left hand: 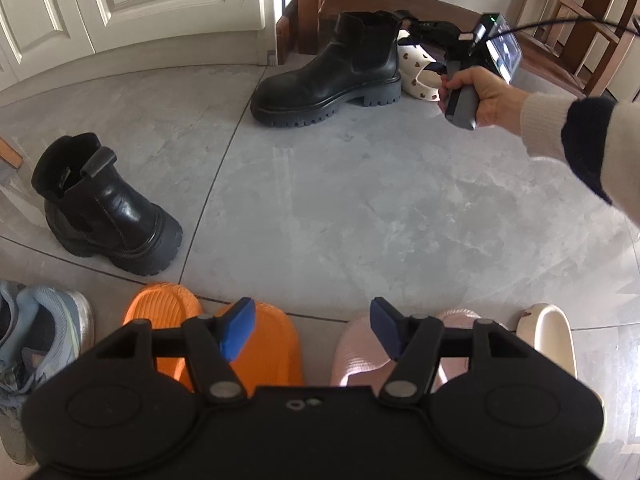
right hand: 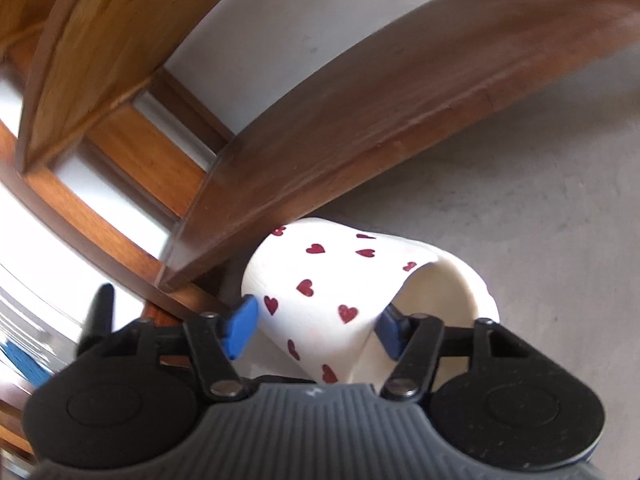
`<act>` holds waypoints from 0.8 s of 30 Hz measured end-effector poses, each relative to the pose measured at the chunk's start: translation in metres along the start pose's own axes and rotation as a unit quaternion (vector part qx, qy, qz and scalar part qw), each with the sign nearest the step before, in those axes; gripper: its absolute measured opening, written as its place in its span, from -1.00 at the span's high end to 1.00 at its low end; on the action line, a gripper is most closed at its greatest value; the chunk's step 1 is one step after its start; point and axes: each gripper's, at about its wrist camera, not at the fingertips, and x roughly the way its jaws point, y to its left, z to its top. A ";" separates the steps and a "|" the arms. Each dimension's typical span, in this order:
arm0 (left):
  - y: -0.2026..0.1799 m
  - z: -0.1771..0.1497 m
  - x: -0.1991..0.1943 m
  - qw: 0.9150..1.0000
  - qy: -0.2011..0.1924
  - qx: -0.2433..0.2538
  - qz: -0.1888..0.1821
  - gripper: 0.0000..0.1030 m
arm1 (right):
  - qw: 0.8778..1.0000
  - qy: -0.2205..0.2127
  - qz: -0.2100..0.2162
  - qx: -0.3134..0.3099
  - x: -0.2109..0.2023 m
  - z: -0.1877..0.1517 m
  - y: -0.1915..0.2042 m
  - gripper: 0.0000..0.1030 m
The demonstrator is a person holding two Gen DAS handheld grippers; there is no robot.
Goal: Organize scattered shoes
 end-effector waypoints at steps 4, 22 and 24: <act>-0.006 -0.002 -0.003 1.000 -0.006 0.011 -0.003 -0.23 | 0.999 -0.013 0.021 0.021 -0.019 -0.006 -0.014 0.23; -0.082 -0.014 -0.026 0.993 -0.047 0.092 -0.057 -0.23 | 0.998 0.016 -0.019 0.051 -0.282 -0.052 -0.149 0.35; -0.091 -0.015 -0.029 0.992 -0.052 0.101 -0.061 -0.23 | 0.998 0.019 -0.031 0.060 -0.326 -0.069 -0.165 0.35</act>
